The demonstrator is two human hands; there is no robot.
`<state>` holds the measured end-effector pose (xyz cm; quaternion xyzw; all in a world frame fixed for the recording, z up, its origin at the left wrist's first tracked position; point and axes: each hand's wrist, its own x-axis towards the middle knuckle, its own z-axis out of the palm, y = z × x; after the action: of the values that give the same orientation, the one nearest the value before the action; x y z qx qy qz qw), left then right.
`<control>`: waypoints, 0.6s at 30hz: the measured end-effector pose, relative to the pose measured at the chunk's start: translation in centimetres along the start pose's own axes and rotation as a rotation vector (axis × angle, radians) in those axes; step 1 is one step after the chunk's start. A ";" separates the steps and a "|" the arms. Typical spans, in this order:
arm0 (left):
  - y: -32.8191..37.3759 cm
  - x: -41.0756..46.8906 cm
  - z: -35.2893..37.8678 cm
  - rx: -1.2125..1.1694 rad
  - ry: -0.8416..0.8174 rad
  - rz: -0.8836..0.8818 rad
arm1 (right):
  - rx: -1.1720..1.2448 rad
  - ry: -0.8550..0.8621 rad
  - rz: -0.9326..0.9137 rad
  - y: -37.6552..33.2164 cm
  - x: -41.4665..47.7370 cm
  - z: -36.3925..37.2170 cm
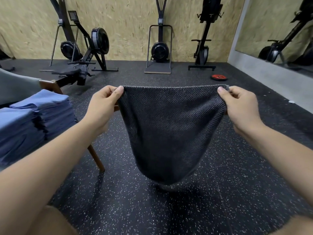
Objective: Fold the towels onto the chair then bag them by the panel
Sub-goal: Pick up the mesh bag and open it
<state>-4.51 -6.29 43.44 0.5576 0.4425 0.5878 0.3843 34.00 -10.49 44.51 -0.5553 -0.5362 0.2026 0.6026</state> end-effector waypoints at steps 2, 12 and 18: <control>0.5 -0.1 0.0 -0.008 0.024 0.011 | 0.043 0.012 -0.003 -0.1 -0.1 0.3; 1.7 -0.8 0.6 -0.019 0.058 0.031 | 0.119 -0.004 0.038 -1.0 -0.8 1.5; 1.9 -3.1 3.8 0.060 -0.079 -0.040 | 0.100 -0.188 0.052 -2.4 -4.1 4.0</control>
<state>-0.34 -9.47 44.24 0.5828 0.4555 0.5442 0.3960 28.24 -12.83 44.13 -0.5170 -0.5649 0.2958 0.5710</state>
